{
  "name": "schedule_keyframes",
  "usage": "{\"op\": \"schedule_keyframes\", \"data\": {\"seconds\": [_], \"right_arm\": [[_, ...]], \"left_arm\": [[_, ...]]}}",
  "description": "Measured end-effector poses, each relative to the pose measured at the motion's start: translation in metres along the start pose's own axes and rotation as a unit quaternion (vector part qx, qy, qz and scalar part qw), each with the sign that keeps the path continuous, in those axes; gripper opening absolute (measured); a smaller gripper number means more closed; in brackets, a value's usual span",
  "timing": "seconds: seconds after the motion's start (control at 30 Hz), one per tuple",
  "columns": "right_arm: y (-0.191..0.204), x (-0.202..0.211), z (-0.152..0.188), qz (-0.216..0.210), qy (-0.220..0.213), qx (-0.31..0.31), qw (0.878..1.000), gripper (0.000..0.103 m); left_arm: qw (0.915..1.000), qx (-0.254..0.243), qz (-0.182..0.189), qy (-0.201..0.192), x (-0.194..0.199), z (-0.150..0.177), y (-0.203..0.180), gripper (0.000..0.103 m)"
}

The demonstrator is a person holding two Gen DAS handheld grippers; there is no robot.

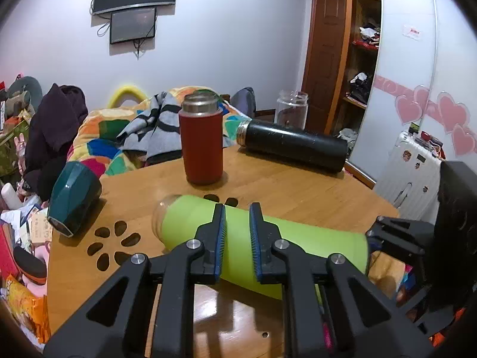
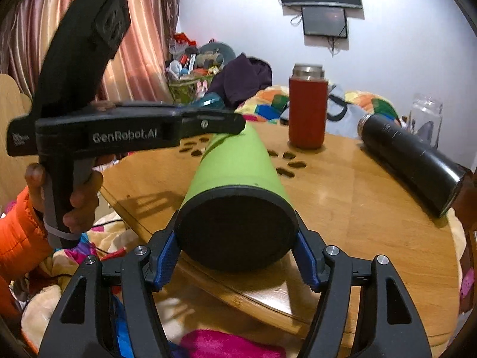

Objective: Flip cup upside down
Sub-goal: 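Open the left tool while the right tool turns the bottle base-up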

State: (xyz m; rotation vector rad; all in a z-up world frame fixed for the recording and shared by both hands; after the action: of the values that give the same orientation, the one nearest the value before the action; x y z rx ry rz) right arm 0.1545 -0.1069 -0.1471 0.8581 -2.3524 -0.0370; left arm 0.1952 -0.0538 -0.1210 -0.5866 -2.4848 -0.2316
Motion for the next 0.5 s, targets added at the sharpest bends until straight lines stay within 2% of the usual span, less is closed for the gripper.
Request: {"op": "schedule_keyframes", "data": {"seconds": [0.17,0.37,0.5], "right_arm": [[0.006,0.030,-0.020,0.012,-0.045,0.017,0.999,0.063],[0.012,0.056,-0.050,0.014,-0.092,0.024,0.995,0.063],[0.016,0.060,-0.068,0.014,-0.107,0.025,0.994,0.063]], "left_arm": [[0.9997,-0.012,0.003,-0.020,0.009,-0.012,-0.008,0.012],[0.9985,0.012,0.035,-0.039,0.019,-0.024,-0.009,0.012],[0.9975,0.024,0.046,-0.047,0.023,-0.027,-0.008,0.012]]}}
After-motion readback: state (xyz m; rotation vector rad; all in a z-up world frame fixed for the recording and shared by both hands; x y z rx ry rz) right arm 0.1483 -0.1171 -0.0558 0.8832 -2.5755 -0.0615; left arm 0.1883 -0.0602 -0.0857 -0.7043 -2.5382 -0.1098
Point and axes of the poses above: each gripper's, at about its wrist camera, not at the fingertips, and x roughly against the way its jaws point, y to its left, z to its underside, the point moved 10 cm from there along -x, roughly the way its jaws point, and after that the axes turned 8 degrees about -x, right-handed, at the moved point
